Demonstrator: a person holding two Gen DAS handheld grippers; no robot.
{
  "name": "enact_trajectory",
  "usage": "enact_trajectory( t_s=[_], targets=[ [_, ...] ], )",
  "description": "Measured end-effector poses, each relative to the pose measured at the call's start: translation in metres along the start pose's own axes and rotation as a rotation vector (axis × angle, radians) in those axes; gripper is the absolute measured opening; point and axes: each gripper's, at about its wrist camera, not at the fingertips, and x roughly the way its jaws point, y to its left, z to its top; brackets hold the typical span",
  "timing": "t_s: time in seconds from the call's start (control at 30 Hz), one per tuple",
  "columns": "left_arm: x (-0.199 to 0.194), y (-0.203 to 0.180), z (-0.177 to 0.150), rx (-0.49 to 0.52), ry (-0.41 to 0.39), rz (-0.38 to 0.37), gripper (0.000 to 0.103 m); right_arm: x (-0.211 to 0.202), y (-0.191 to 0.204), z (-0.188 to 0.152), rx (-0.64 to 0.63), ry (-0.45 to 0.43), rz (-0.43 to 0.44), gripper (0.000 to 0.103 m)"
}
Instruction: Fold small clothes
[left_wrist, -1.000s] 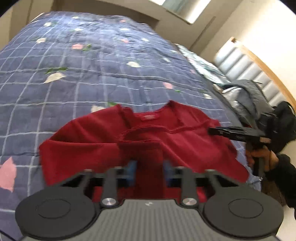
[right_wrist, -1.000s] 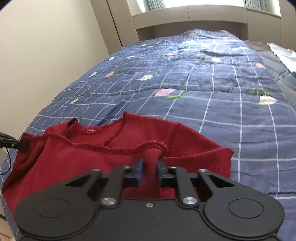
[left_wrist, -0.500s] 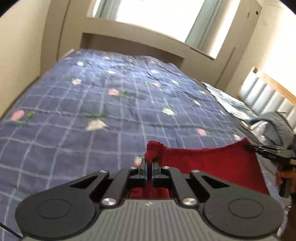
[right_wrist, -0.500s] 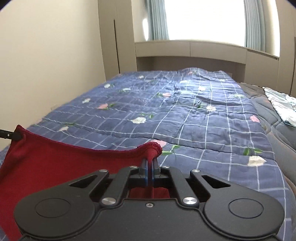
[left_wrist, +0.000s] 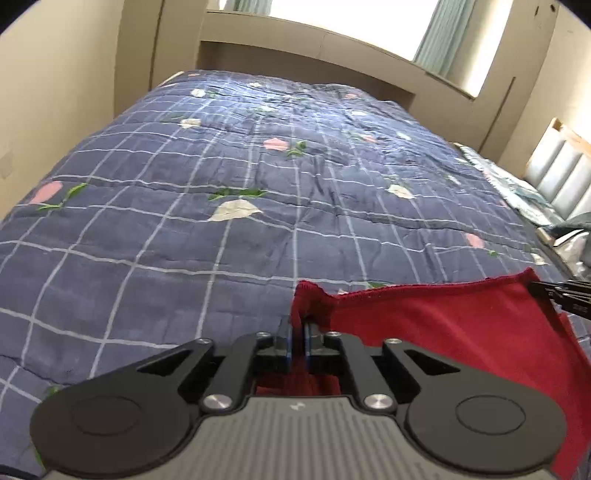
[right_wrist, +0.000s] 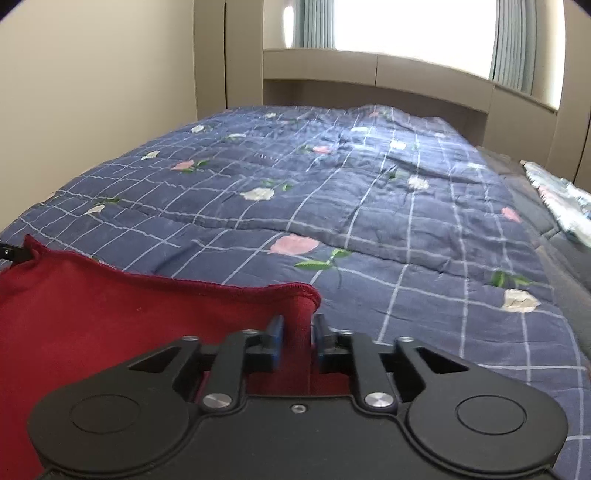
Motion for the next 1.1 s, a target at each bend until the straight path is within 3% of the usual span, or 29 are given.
enact_trajectory(
  t_s=[0.03, 0.07, 0.1, 0.13, 0.17, 0.23, 0.33, 0.43, 0.53, 0.6, 0.67, 0.77, 0.9, 1.1],
  targets=[
    [-0.002, -0.001, 0.0, -0.004, -0.001, 0.023, 0.023, -0.005, 0.002, -0.001, -0.013, -0.009, -0.005, 0.043],
    [-0.004, -0.003, 0.0, -0.007, -0.004, 0.045, 0.049, -0.01, 0.004, -0.002, -0.025, -0.017, -0.005, 0.049],
    [-0.007, -0.004, 0.0, -0.014, -0.015, 0.071, 0.079, -0.016, 0.007, -0.005, -0.04, -0.029, -0.011, 0.061],
    [-0.012, -0.006, -0.001, -0.022, -0.042, 0.102, 0.089, -0.022, 0.01, -0.007, -0.049, -0.037, -0.018, 0.073],
    [-0.019, -0.008, -0.003, -0.029, -0.079, 0.132, 0.097, -0.03, 0.012, -0.011, -0.06, -0.044, -0.025, 0.078],
    [-0.028, -0.013, -0.007, -0.024, -0.118, 0.162, 0.097, -0.046, 0.021, -0.022, -0.089, -0.059, -0.038, 0.09],
    [-0.044, -0.03, -0.022, 0.012, -0.158, 0.212, 0.102, -0.069, 0.037, -0.045, -0.126, -0.081, -0.085, 0.1],
    [-0.055, -0.049, -0.049, 0.103, -0.204, 0.258, 0.102, -0.085, 0.049, -0.07, -0.156, -0.094, -0.159, 0.102],
    [-0.056, -0.064, -0.074, 0.177, -0.2, 0.38, 0.102, -0.094, 0.056, -0.096, -0.181, -0.097, -0.278, 0.102],
    [-0.054, -0.067, -0.087, 0.179, -0.166, 0.464, 0.102, -0.095, 0.054, -0.112, -0.212, -0.082, -0.359, 0.102],
    [-0.053, -0.065, -0.098, 0.158, -0.152, 0.505, 0.102, -0.098, 0.045, -0.124, -0.178, -0.088, -0.359, 0.102],
    [-0.054, -0.052, -0.108, 0.051, -0.15, 0.474, 0.103, -0.098, 0.038, -0.132, -0.12, -0.1, -0.352, 0.102],
    [-0.054, -0.025, -0.118, -0.132, -0.168, 0.375, 0.103, -0.098, 0.049, -0.139, -0.167, -0.125, -0.397, 0.102],
    [-0.059, -0.017, -0.128, -0.15, -0.217, 0.336, 0.103, -0.098, 0.047, -0.144, -0.172, -0.167, -0.406, 0.102]
  ],
)
